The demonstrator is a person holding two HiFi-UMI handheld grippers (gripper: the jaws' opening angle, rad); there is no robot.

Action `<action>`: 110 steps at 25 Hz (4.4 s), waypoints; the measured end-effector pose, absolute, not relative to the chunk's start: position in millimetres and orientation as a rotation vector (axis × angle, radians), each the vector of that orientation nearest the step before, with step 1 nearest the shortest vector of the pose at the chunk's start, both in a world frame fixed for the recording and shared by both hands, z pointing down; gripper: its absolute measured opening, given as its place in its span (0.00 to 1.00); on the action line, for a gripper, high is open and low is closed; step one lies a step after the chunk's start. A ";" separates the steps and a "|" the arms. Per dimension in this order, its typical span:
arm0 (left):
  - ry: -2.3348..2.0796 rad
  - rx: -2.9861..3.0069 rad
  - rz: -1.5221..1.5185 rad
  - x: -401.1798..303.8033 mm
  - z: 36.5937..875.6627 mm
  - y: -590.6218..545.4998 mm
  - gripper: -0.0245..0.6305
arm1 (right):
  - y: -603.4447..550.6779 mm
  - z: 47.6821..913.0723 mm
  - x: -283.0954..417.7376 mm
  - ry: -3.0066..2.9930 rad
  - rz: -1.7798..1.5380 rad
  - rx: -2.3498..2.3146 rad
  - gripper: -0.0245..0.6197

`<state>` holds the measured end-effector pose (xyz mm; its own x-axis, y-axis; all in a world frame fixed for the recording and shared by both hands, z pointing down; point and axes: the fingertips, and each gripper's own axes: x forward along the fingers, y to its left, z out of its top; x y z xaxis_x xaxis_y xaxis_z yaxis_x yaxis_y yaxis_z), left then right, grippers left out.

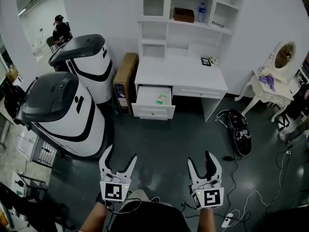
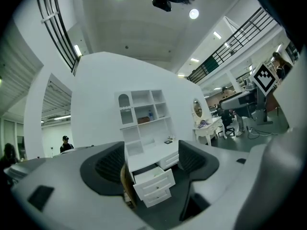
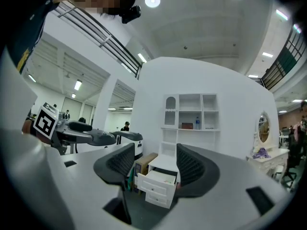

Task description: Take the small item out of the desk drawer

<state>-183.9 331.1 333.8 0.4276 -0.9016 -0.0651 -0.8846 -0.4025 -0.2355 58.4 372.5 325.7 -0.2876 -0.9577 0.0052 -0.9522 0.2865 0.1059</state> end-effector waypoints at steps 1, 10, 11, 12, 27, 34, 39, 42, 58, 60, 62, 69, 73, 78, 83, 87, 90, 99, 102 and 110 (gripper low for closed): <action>1.579 -2.442 -0.099 -180.8 333.0 328.9 0.57 | 370.3 331.3 63.0 -2.468 -0.103 1.820 0.51; 1.507 -2.380 -0.287 -178.8 338.0 293.8 0.66 | 319.2 351.7 64.3 -2.510 0.011 1.730 0.72; 1.532 -2.388 -0.281 -181.7 341.0 284.3 0.66 | 308.7 354.3 64.1 -2.507 0.028 1.736 0.72; 1.554 -2.393 -0.272 -185.5 343.3 273.9 0.66 | 297.6 356.6 62.6 -2.504 0.044 1.736 0.72; 1.573 -2.419 -0.291 -249.3 362.7 11.2 0.66 | 39.9 362.9 -11.4 -2.451 0.036 1.628 0.73; 1.462 -2.539 -0.357 -241.3 385.7 -89.6 0.66 | -49.4 364.7 -24.3 -2.392 0.056 1.662 0.72; 1.417 -2.698 -0.449 -199.8 425.6 -124.6 0.66 | -88.4 386.8 -2.4 -2.359 0.114 1.661 0.72; 1.375 -2.764 -0.527 -168.1 447.2 -129.1 0.66 | -103.0 397.9 13.0 -2.366 0.136 1.651 0.71; 1.498 -2.822 -1.014 -6.5 587.4 -314.2 0.66 | -307.8 494.5 122.6 -2.433 0.270 1.350 0.63; 1.489 -2.838 -1.088 8.2 614.2 -325.2 0.66 | -319.4 509.4 136.3 -2.418 0.269 1.324 0.63; 1.463 -2.860 -1.169 17.7 642.8 -337.2 0.66 | -332.6 526.4 148.5 -2.391 0.283 1.324 0.61; 1.402 -2.883 -1.405 33.3 742.4 -382.2 0.66 | -367.8 602.5 169.9 -2.316 0.392 1.313 0.56; 1.324 -2.900 -1.498 48.6 797.4 -403.2 0.66 | -380.5 651.0 168.5 -2.276 0.446 1.293 0.52; 1.317 -2.890 -1.600 49.8 860.1 -419.9 0.66 | -391.0 694.1 160.0 -2.251 0.493 1.305 0.43; 1.304 -2.891 -1.727 55.1 920.7 -431.7 0.66 | -391.1 724.7 167.5 -2.224 0.563 1.338 0.37; 1.319 -2.894 -1.806 56.6 959.9 -446.4 0.66 | -391.6 742.3 175.7 -2.192 0.607 1.355 0.35; 1.356 -2.887 -1.844 55.1 979.5 -455.6 0.66 | -390.6 751.0 182.7 -2.167 0.633 1.377 0.34; 1.336 -2.875 -1.915 59.1 1021.7 -460.0 0.66 | -386.1 771.0 200.0 -2.143 0.657 1.408 0.33; 1.329 -2.840 -1.919 56.0 1027.5 -464.7 0.66 | -384.3 772.5 200.8 -2.146 0.655 1.401 0.33; 1.215 -2.899 -1.827 69.7 973.0 -457.3 0.57 | -370.2 754.3 202.0 -2.192 0.646 1.368 0.32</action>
